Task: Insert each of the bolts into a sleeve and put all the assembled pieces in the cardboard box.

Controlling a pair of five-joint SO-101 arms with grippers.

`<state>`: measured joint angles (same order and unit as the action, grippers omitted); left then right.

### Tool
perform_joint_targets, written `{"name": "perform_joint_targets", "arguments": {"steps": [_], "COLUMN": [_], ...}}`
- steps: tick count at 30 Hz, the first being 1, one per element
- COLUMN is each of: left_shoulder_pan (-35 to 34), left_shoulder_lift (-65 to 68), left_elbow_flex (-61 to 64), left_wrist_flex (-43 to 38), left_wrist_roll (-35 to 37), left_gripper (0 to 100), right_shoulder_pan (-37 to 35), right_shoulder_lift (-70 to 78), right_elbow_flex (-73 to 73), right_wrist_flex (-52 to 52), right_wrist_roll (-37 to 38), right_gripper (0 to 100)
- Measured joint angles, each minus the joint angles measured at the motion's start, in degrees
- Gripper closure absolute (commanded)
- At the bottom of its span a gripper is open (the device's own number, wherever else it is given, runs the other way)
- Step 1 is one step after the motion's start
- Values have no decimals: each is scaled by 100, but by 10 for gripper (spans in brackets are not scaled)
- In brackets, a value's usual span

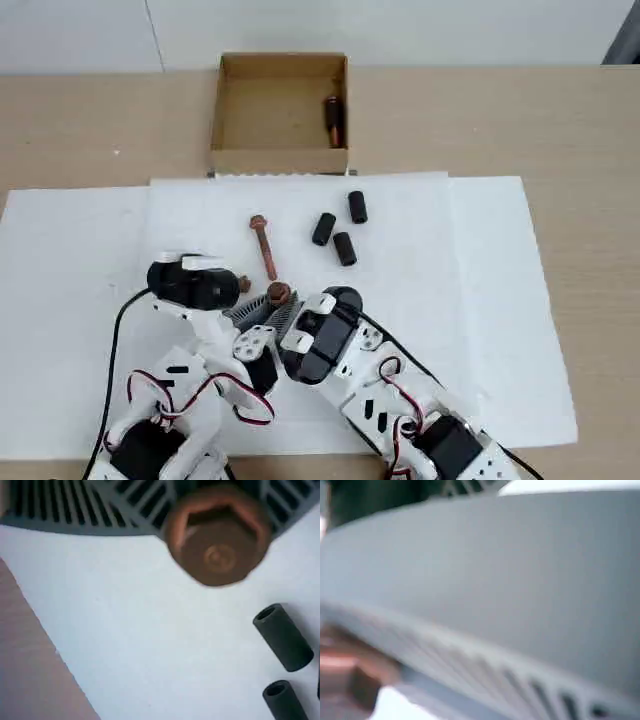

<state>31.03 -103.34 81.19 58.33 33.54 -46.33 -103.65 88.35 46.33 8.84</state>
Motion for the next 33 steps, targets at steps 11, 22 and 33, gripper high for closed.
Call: {"name": "perform_joint_targets", "arguments": {"steps": [11,22,33], "left_shoulder_pan": [-193,-264,-1160], "left_shoulder_lift": [0,0,-9], "left_elbow_flex": [0,-105,-633], "left_wrist_flex": [0,0,264], "left_wrist_roll": [-255,-264,-782], "left_gripper": [832,829,987], "right_shoulder_pan": [9,9,185], "right_shoulder_lift": [0,0,0], "right_elbow_flex": [0,9,9], "right_wrist_flex": [0,0,0], "right_wrist_roll": [0,9,9], "right_gripper": [995,995,996]}}
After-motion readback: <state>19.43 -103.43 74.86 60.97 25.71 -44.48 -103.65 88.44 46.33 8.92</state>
